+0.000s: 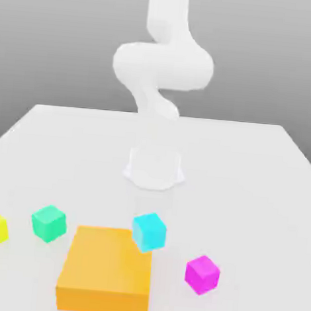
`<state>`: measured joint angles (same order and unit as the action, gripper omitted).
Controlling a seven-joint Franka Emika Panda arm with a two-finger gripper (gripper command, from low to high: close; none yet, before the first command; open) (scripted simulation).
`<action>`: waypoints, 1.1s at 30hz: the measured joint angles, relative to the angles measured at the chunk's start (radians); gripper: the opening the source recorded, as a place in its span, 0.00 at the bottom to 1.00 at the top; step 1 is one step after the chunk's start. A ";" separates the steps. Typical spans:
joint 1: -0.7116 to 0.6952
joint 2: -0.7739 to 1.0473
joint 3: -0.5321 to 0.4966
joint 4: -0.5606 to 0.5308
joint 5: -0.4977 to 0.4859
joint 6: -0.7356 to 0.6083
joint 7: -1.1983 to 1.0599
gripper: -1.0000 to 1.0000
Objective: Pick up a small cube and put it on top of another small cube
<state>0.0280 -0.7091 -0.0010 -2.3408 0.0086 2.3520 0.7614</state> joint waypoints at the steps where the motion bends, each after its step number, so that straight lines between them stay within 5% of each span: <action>1: 0.012 0.040 0.000 -0.018 0.003 0.023 -0.017 0.50; 21: 0.192 0.768 0.054 -0.344 -0.008 0.439 -0.270 0.50; 28: 0.222 1.022 0.024 -0.329 -0.054 0.630 -0.255 0.50; 29: 0.224 1.044 0.021 -0.325 -0.056 0.648 -0.254 0.00; 33: 0.224 1.044 0.021 -0.325 -0.057 0.648 -0.252 0.00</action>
<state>0.2522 0.3346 0.0205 -2.6659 -0.0488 2.9999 0.5092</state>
